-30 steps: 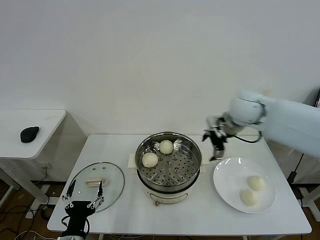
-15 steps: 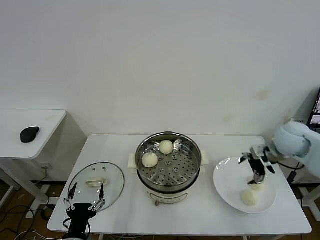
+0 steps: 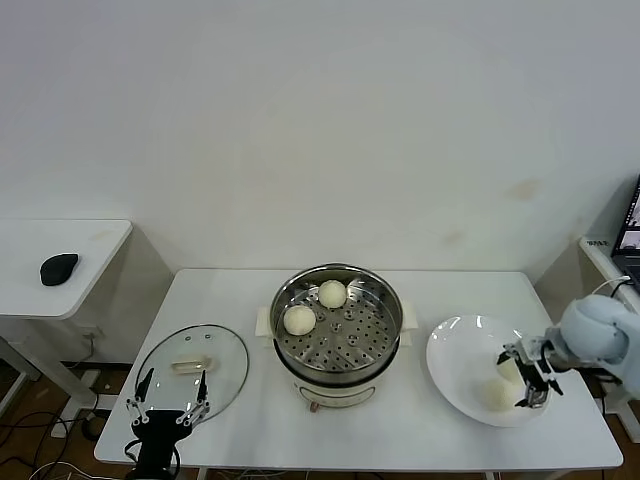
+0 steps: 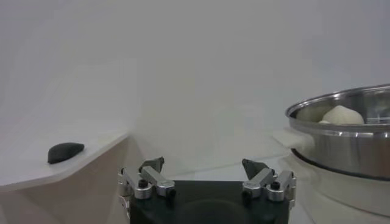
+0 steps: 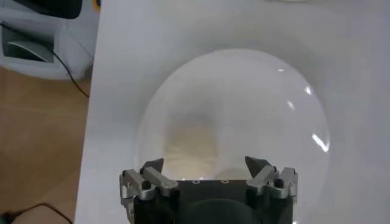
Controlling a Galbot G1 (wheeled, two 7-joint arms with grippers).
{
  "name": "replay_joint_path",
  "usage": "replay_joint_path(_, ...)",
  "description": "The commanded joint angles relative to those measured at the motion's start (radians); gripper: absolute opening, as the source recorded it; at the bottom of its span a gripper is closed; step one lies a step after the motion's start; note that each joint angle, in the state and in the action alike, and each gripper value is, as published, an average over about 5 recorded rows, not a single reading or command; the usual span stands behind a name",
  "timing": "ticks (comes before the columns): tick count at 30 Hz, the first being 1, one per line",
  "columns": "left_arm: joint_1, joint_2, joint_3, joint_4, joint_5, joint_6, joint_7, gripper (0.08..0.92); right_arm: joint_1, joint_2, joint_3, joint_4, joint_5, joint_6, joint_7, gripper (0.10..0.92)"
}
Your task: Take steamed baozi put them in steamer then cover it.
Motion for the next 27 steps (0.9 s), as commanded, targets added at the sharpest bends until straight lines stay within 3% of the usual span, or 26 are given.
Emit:
replay_joint_path(1, 0.001, -0.002, -0.001, 0.000, 0.001, 0.000, 0.000, 0.823, -0.131, 0.040, 0.084, -0.039, -0.048, 0.012, 0.023, 0.823)
replay_joint_path(12, -0.007, -0.002, -0.008, 0.009, -0.002, 0.000, 0.000, 0.823, -0.129, 0.086, 0.086, -0.106, -0.071, 0.010, 0.039, 0.803)
replay_joint_path(21, -0.015, -0.001, -0.009, 0.012, -0.004, 0.001, 0.001, 0.823, -0.098, 0.093, 0.082, -0.122, -0.064, 0.005, 0.033, 0.637)
replay_joint_path(27, -0.017, 0.000, -0.007, 0.005, -0.004, 0.001, 0.001, 0.823, 0.008, 0.073, 0.043, -0.098, -0.006, -0.001, 0.005, 0.595)
